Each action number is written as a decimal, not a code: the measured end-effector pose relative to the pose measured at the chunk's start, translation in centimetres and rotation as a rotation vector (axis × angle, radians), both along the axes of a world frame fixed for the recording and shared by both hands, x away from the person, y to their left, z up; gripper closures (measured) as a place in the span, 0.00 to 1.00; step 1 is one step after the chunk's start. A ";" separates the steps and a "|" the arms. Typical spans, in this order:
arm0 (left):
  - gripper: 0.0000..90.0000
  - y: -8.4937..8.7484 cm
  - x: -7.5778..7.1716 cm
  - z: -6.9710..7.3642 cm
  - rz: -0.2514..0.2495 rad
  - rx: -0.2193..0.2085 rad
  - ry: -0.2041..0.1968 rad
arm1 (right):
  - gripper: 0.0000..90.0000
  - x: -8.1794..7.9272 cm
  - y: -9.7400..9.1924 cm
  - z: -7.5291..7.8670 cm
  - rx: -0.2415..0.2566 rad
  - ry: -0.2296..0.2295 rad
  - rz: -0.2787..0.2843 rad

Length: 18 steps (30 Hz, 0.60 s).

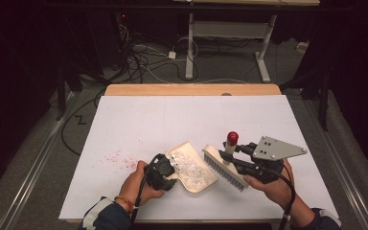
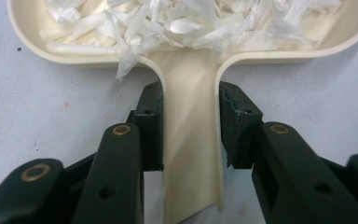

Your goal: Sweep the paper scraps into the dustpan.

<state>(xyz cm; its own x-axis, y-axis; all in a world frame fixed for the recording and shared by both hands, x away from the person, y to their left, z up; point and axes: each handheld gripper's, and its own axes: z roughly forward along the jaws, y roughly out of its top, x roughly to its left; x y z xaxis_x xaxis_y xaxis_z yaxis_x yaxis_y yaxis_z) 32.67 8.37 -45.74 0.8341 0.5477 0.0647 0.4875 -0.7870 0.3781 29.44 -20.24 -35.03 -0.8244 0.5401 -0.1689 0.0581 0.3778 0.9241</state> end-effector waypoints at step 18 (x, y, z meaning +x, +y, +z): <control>0.70 2.1 -0.1 0.8 0.048 -0.031 -0.017 | 0.78 1.7 -1.0 -1.2 -0.011 0.000 -0.039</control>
